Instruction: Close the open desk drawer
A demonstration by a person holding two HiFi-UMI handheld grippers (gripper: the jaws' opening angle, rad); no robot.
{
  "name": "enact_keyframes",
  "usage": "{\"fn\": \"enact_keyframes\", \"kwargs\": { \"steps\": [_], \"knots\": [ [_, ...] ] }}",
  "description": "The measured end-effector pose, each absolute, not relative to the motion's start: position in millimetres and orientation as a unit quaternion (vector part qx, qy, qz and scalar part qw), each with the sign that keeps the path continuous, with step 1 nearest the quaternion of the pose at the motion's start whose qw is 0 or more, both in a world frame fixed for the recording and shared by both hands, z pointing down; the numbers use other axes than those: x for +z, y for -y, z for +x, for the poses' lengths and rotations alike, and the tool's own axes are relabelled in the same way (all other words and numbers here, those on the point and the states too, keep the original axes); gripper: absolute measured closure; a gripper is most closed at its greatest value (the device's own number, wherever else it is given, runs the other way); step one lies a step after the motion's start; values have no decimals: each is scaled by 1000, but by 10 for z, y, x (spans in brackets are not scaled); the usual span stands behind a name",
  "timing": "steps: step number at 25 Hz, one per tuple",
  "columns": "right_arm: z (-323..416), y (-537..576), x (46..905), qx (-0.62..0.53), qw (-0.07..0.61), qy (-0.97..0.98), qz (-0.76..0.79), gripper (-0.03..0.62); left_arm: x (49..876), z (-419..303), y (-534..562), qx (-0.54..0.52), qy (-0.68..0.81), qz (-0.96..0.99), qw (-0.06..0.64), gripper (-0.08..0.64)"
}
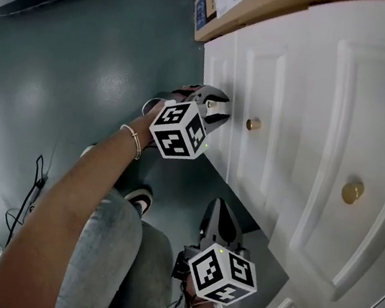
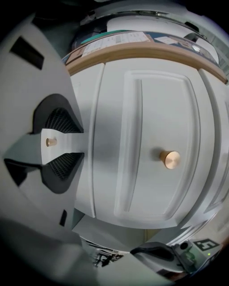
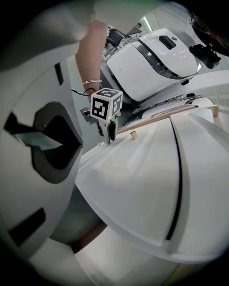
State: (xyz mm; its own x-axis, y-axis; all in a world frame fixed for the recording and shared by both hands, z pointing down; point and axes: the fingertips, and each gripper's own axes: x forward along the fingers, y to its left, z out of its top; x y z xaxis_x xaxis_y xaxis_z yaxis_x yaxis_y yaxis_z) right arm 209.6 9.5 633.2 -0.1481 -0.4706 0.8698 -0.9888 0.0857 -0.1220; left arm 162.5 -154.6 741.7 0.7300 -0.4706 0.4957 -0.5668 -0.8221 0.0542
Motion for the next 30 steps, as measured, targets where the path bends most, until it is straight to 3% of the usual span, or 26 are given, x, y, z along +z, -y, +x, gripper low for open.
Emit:
{"fn": "enact_keyframes", "kwargs": {
  "steps": [6, 11, 21, 30],
  "knots": [
    [1914, -220, 6037, 382, 348, 670, 534, 586, 7148, 1225, 1359, 249, 307, 911, 120, 411],
    [1679, -418, 5436, 379, 360, 687, 503, 585, 6377, 796, 1172, 237, 345, 900, 124, 411],
    [1541, -378, 3402, 314, 307, 748, 497, 586, 3520, 47, 568, 150, 434, 879, 129, 413],
    [1836, -135, 1585, 238, 156, 768, 573, 585, 1099, -260, 181, 83, 551, 827, 75, 502]
  ]
}}
